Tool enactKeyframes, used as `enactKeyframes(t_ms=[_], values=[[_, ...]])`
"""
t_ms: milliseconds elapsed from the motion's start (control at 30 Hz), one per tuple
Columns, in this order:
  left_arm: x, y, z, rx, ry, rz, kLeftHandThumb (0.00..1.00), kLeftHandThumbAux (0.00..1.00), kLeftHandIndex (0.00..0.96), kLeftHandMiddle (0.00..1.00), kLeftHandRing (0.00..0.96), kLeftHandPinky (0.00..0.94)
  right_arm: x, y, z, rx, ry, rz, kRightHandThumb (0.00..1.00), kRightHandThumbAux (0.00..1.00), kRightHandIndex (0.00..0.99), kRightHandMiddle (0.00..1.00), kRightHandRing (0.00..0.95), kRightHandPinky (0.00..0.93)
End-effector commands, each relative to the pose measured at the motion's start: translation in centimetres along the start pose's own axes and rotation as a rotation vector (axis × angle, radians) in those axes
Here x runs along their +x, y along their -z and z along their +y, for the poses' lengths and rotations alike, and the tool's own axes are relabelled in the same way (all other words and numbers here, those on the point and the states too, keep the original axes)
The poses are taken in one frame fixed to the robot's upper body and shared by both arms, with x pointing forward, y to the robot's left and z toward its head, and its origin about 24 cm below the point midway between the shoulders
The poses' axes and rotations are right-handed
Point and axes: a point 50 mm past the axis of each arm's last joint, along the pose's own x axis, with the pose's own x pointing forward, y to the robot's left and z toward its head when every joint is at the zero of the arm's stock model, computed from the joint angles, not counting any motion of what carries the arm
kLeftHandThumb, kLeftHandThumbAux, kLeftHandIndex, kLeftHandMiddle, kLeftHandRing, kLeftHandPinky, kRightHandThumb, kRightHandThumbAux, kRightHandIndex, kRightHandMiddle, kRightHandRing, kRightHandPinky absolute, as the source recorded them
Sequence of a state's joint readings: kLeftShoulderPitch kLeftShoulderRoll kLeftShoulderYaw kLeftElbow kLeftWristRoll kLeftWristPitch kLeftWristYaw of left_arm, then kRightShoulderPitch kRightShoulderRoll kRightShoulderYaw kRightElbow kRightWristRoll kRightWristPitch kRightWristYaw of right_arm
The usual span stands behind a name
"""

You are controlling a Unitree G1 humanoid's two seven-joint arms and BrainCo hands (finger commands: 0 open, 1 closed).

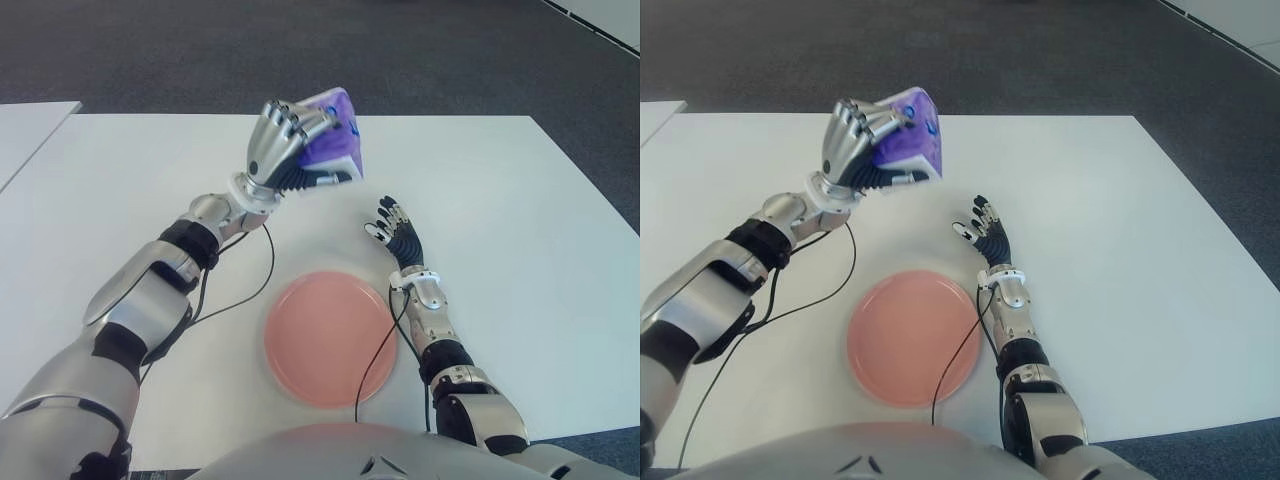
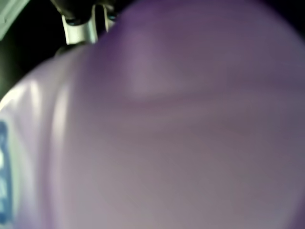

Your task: Put the tissue paper into the plate.

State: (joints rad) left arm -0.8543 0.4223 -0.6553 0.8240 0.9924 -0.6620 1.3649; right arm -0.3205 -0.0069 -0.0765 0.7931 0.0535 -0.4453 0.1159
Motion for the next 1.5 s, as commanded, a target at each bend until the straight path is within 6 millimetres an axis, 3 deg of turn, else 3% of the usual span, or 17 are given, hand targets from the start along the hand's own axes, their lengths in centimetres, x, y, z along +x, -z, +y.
enactKeyframes(t_ms=[33, 133, 400, 700, 1133, 1500], values=[[-2.9, -1.1, 1.2, -0.088, 0.147, -0.038, 0.738, 0.697, 0.444, 0.871, 0.872, 0.875, -1.5, 2.8, -0.2, 0.022, 0.028, 0.160, 0.074, 0.702, 0.058, 0.043, 0.013, 0.024], [-3.7, -1.9, 2.0, -0.132, 0.199, -0.056, 0.741, 0.695, 0.444, 0.865, 0.866, 0.866, -1.4, 2.8, -0.2, 0.020, 0.032, 0.165, 0.077, 0.701, 0.061, 0.046, 0.015, 0.017], [-2.8, -3.6, 2.9, -0.203, 0.286, -0.166, 0.749, 0.693, 0.445, 0.845, 0.851, 0.839, -1.4, 2.3, 0.3, 0.025, 0.046, 0.165, 0.090, 0.694, 0.067, 0.057, 0.020, 0.009], [-4.6, -6.8, 4.3, -0.317, 0.387, -0.222, 0.747, 0.695, 0.443, 0.843, 0.845, 0.847, -1.6, 2.1, 0.6, 0.026, 0.054, 0.175, 0.093, 0.709, 0.070, 0.066, 0.030, 0.006], [-5.3, -7.7, 5.2, -0.444, 0.534, -0.211, 0.737, 0.700, 0.442, 0.847, 0.853, 0.860, -1.8, 2.0, 0.9, 0.013, 0.064, 0.180, 0.052, 0.696, 0.076, 0.080, 0.040, 0.010], [-5.5, -7.9, 5.4, -0.329, 0.580, -0.303, 0.720, 0.703, 0.442, 0.861, 0.875, 0.874, -1.8, 2.2, 1.0, 0.013, 0.064, 0.182, 0.049, 0.692, 0.059, 0.062, 0.023, 0.000]])
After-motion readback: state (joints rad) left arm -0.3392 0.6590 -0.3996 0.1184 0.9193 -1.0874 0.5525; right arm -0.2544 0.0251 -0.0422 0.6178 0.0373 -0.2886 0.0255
